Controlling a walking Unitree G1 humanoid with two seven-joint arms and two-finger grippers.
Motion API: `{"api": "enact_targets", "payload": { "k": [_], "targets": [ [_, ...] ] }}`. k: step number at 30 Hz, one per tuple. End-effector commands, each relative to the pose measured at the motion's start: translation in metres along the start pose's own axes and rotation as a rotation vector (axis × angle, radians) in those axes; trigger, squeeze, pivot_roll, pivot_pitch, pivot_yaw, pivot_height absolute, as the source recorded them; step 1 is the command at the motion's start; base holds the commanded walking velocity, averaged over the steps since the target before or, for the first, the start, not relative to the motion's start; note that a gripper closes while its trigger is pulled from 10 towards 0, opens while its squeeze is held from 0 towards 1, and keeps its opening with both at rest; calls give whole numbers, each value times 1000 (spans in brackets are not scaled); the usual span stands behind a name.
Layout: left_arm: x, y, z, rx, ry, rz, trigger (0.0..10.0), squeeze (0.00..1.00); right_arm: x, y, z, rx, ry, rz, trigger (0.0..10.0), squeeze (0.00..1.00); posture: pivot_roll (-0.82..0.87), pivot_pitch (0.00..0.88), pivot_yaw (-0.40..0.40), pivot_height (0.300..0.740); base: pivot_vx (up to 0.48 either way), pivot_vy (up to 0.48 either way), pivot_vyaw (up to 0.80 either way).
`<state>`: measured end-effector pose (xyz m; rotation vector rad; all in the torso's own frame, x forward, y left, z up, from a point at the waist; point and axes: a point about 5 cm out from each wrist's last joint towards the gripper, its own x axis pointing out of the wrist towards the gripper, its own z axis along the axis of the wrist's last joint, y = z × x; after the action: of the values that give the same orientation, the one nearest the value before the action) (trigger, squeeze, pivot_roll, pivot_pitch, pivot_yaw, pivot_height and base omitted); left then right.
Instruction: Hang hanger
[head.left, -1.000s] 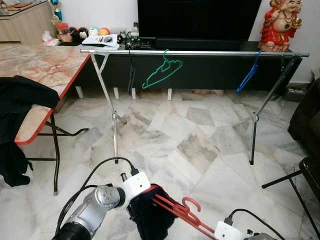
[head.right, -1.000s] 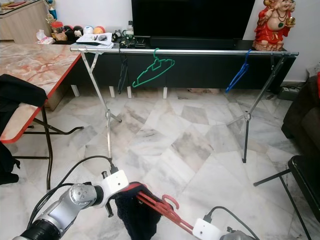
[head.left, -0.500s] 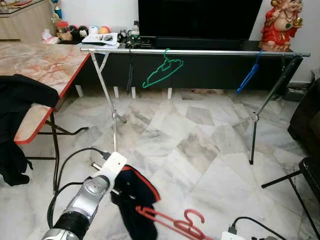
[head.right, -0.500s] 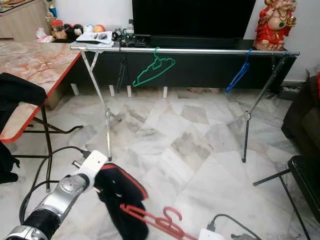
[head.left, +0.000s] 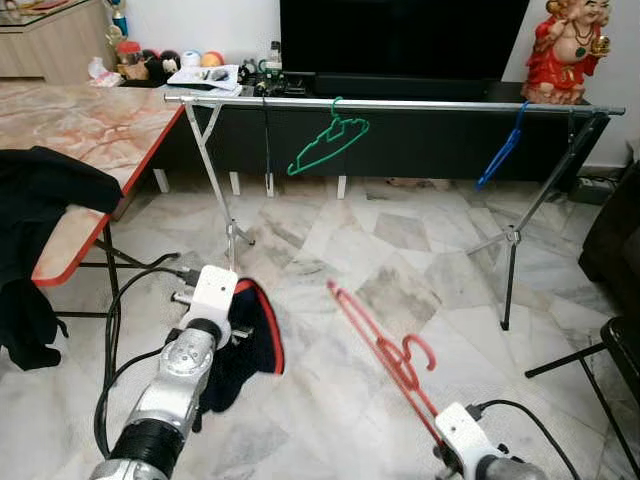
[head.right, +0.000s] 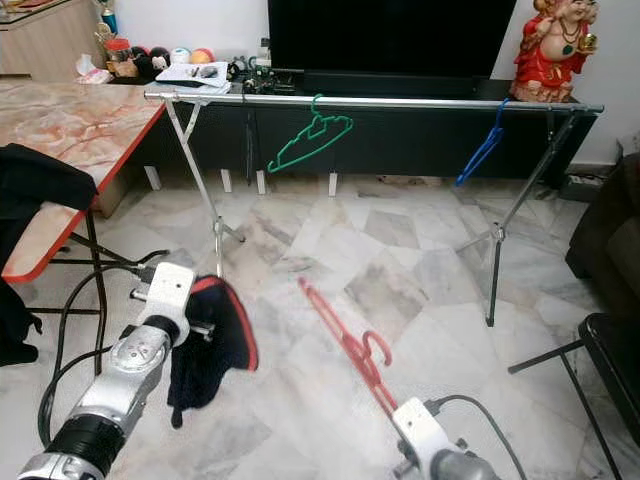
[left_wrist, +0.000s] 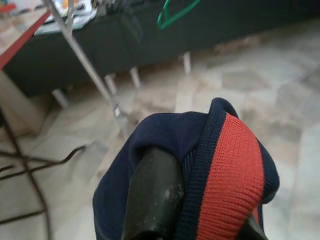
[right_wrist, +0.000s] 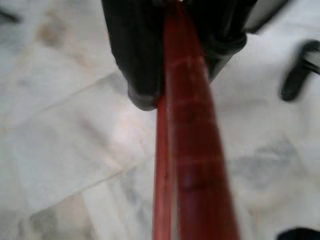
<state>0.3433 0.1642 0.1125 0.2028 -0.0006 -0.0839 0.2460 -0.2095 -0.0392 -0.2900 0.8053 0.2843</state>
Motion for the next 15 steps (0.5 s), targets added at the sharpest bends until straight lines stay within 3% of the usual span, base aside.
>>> {"api": "enact_targets", "payload": {
  "k": [1, 2, 3, 4, 8, 10, 11, 15],
  "targets": [
    [-4, -3, 12, -86, -94, -10, 10000, 0, 0, 7, -12, 165, 12, -53, 0, 0, 56, 73, -22, 740, 0, 0, 0],
    [-8, -7, 18, -132, -150, -15, 10000, 0, 2, 15, -13, 249, 0, -72, 3490, 0, 57, 72, -18, 740, 0, 0, 0],
    [-9, -9, 19, -145, -165, -16, 10000, 0, 3, 17, -14, 269, -1, -78, 3490, 0, 58, 72, -16, 740, 0, 0, 0],
    [-11, -9, 21, -165, -184, -11, 10000, 0, 3, 19, -14, 297, -8, -88, 10000, 0, 60, 71, -15, 740, 0, 0, 0],
    [-21, -14, 26, -236, -234, -13, 10000, 0, 3, 24, -22, 385, 6, -155, 10000, 0, 71, 70, -11, 740, 0, 0, 0],
    [-24, -18, 25, -257, -235, -20, 10000, 0, 1, 24, -28, 429, 26, -195, 10000, 0, 75, 68, -14, 740, 0, 0, 0],
    [-26, -22, 21, -281, -213, -18, 10000, 0, 0, 24, -36, 506, 46, -232, 10000, 0, 75, 71, -12, 740, 0, 0, 0],
    [-30, -29, 24, -309, -234, -32, 10000, 0, -3, 27, -46, 583, 60, -265, 10000, 0, 79, 73, -12, 740, 0, 0, 0]
  ]
}}
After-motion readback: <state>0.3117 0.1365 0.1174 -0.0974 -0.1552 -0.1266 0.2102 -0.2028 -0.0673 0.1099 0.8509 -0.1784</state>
